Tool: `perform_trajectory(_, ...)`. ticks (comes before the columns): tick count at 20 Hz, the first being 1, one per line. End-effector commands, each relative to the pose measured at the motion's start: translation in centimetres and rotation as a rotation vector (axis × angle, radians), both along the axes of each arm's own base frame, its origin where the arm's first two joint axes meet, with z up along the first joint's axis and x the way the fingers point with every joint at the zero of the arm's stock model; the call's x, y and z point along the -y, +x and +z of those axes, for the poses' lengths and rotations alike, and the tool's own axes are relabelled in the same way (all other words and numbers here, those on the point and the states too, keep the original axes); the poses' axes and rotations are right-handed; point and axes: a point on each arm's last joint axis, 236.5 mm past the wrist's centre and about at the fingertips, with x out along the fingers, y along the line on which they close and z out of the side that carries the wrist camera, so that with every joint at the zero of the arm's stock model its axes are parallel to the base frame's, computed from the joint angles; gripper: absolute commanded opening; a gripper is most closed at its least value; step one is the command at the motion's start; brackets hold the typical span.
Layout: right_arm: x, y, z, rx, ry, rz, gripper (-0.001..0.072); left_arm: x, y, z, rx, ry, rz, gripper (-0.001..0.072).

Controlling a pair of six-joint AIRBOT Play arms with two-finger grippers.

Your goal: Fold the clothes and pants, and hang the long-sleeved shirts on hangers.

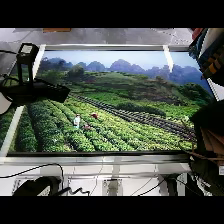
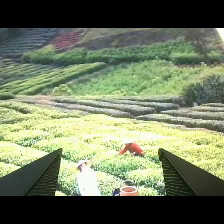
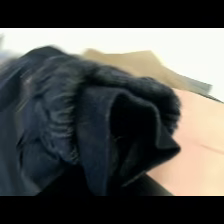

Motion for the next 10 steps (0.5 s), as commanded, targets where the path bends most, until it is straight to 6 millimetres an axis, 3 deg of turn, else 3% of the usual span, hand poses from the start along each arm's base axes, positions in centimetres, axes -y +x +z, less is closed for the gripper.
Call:
perform_trajectory(1, -0.1, -7.4, -0.3, 0.039, 0.028, -0.384, 0.0288, 0.0, 0.0, 0.1, 0.002, 0.000, 0.001, 0.0697)
perform_trajectory(4, 1.1, -7.9, 0.2, 0.087, -0.004, -0.443, 0.0678, 0.0, 0.0, 0.1, 0.002, 0.000, 0.001, 0.0698)
perform_trajectory(5, 1.3, -7.7, 0.1, 0.088, 0.002, -0.440, 0.0698, 0.0, 0.0, 0.1, 0.002, 0.000, 0.001, 0.0697)
perform_trajectory(7, 1.5, -6.2, -0.2, 0.127, 0.026, -0.395, 0.0690, 0.0, 0.0, 0.1, 0.002, 0.000, 0.001, 0.0698)
perform_trajectory(8, 1.5, -4.2, -0.3, 0.178, 0.043, -0.333, 0.0657, 0.0, 0.0, 0.1, 0.002, 0.000, 0.001, 0.0697)
perform_trajectory(10, 1.0, 3.1, 1.3, 0.350, 0.052, -0.058, 0.0290, 0.0, 0.0, 0.1, 0.002, 0.000, 0.001, 0.0697)
